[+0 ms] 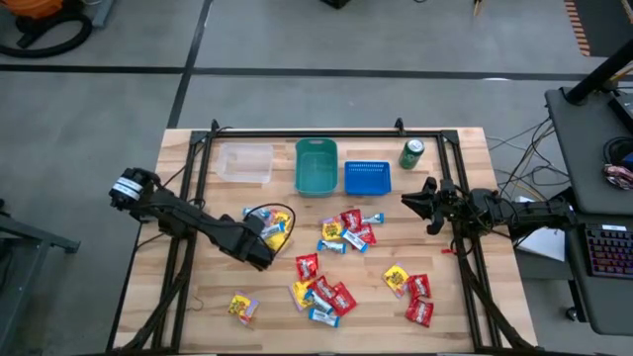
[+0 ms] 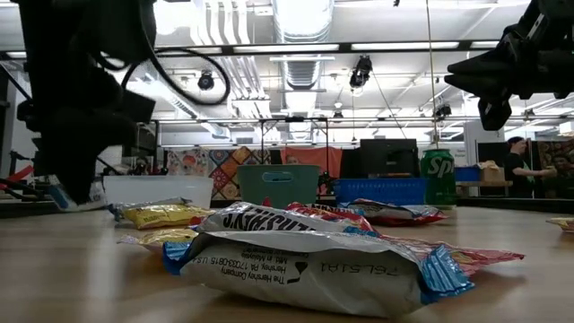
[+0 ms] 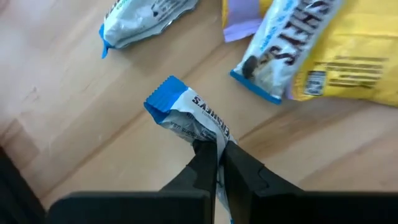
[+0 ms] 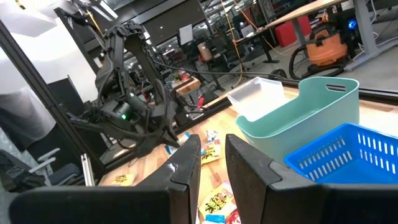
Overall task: Sort candy
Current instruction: Put the white chocolate into the green bin
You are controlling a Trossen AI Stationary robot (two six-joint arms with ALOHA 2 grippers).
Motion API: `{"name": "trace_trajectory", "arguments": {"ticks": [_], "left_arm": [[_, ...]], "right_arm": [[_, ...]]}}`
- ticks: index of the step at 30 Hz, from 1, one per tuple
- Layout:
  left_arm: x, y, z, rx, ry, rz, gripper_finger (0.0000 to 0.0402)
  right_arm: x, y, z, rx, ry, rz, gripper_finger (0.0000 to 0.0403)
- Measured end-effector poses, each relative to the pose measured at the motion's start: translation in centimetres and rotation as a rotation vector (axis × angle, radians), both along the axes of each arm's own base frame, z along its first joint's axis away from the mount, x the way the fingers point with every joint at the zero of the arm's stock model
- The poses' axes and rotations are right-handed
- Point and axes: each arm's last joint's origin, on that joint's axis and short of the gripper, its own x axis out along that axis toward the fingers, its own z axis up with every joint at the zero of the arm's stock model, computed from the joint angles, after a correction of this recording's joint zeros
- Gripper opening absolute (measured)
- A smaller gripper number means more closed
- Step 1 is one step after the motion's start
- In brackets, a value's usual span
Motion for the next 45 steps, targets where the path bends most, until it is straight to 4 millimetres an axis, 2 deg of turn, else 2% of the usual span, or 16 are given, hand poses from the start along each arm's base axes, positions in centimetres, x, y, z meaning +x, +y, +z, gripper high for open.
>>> {"name": "trace_trajectory", "arguments": {"ticks": [7, 12, 20, 22, 25, 29, 32, 39, 45], "left_arm": [[-0.8, -0.1, 2.3, -0.01, -0.097, -0.101, 0.0], [-0.8, 0.3, 4.6, 0.045, -0.266, -0.206, 0.0], [0.8, 0.0, 8.4, 0.203, -0.575, -0.577, 0.0], [1.1, 0.3, 9.1, 0.246, -0.615, -0.624, 0.0], [1.2, 2.2, 9.8, 0.335, -0.604, -0.576, 0.0], [0.4, 6.1, 10.0, 0.402, -0.496, -0.434, 0.0], [0.2, 8.9, 10.4, 0.431, -0.478, -0.344, 0.0], [2.7, 12.1, 11.0, 0.448, -0.647, -0.505, 0.0], [5.6, 15.2, 9.7, 0.52, -0.727, -0.553, 0.0]], "right_arm": [[0.0, 0.0, 0.0, 0.0, 0.0, 0.0, 0.0068], [0.0, 0.0, 0.0, 0.0, 0.0, -0.001, 0.0068], [0.0, 0.0, 0.0, 0.0, 0.0, -0.002, 0.0068], [0.0, 0.0, 0.0, 0.0, 0.0, -0.003, 0.0068], [0.0, 0.0, 0.0, 0.006, -0.001, -0.003, 0.0068], [0.0, 0.0, 0.0, 0.023, -0.004, -0.002, 0.0068], [0.0, -0.1, 0.0, 0.026, -0.005, -0.044, 0.0068], [-0.2, -0.6, 0.0, 0.01, 0.002, -0.201, 0.0068], [-0.2, -0.6, 0.0, 0.015, 0.001, -0.221, 0.0068]]}}
